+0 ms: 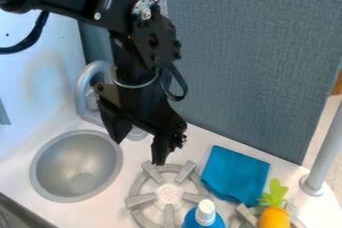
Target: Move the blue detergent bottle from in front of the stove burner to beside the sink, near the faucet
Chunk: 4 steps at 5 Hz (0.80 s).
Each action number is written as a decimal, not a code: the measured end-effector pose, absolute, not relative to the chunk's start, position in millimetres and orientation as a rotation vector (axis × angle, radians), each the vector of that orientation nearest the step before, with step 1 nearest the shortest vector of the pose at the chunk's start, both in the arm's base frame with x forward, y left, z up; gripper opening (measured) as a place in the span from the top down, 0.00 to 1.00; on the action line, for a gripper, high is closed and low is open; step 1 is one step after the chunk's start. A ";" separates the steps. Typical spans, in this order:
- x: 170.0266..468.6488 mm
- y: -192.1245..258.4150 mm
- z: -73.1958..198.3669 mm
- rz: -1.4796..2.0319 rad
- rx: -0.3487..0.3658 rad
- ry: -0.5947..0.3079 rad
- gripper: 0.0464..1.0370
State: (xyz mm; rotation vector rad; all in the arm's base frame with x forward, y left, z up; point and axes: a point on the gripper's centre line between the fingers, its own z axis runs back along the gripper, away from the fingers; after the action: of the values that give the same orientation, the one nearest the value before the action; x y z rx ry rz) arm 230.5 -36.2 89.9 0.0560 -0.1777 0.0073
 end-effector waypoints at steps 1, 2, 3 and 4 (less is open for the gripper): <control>227.7 -34.9 84.3 0.022 0.065 -0.162 0.04; 213.8 -51.3 83.7 0.148 0.154 -0.366 0.04; 213.4 -68.8 88.2 0.301 0.104 -0.493 0.04; 214.1 -78.6 87.7 0.458 0.025 -0.566 0.04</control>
State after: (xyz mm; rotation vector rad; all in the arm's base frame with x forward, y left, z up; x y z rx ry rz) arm 214.1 -78.6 87.7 0.0250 -0.5655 0.4582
